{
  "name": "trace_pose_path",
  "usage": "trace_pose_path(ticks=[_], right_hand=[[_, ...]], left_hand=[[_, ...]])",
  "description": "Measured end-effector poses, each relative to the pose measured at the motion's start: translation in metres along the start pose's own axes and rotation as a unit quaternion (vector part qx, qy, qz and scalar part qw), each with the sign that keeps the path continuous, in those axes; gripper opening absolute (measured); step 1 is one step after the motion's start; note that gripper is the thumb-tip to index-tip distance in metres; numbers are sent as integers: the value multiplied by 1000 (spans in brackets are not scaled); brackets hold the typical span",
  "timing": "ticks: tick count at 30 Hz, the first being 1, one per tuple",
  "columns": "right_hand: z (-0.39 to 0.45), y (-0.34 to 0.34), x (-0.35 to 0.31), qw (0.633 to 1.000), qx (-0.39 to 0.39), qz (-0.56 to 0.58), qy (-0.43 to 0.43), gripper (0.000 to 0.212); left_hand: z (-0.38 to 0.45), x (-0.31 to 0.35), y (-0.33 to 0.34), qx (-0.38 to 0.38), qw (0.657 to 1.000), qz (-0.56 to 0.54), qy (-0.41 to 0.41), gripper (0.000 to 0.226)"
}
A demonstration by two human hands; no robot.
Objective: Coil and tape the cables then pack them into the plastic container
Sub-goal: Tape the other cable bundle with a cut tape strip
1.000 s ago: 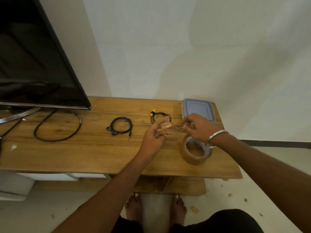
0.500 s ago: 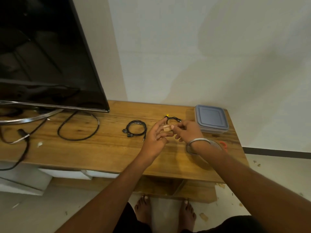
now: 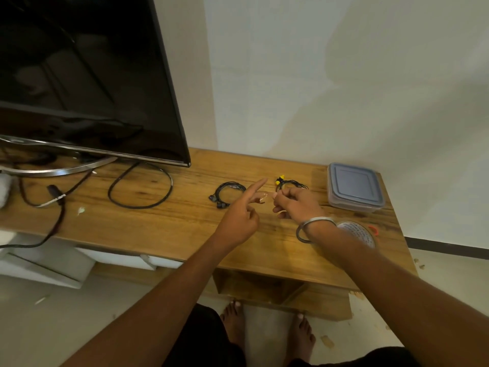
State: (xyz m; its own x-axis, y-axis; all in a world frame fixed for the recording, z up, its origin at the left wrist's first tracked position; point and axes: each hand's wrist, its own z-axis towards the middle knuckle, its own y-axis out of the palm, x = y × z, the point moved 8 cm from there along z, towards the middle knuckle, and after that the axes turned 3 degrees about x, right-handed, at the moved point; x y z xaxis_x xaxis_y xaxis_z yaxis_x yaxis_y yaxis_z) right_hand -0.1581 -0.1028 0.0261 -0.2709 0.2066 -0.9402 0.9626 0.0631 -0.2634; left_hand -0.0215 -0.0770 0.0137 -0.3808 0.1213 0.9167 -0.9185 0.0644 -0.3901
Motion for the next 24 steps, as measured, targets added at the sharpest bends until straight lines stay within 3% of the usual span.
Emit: trace_pose_path(ticks=[4, 8, 10, 13, 16, 21, 24], right_hand=[[2, 4, -3, 1000, 0, 4, -21, 18], [6, 2, 3, 1000, 7, 9, -17, 20], [8, 0, 6, 1000, 16, 4, -16, 21], [11, -2, 12, 1000, 23, -10, -18, 20], [15, -2, 20, 1000, 23, 2, -11, 15], [19, -5, 31, 999, 23, 24, 3, 13], [20, -4, 34, 999, 24, 27, 8, 11]], left_hand=[[6, -4, -15, 47, 994, 101, 12, 80], [16, -21, -40, 129, 956, 261, -38, 41], [22, -31, -37, 91, 931, 345, -71, 30], [31, -37, -26, 46, 905, 413, -90, 39], [40, -39, -20, 37, 892, 438, -104, 43], [44, -42, -19, 25, 884, 447, -131, 15], [45, -45, -19, -3, 865, 480, -150, 19]])
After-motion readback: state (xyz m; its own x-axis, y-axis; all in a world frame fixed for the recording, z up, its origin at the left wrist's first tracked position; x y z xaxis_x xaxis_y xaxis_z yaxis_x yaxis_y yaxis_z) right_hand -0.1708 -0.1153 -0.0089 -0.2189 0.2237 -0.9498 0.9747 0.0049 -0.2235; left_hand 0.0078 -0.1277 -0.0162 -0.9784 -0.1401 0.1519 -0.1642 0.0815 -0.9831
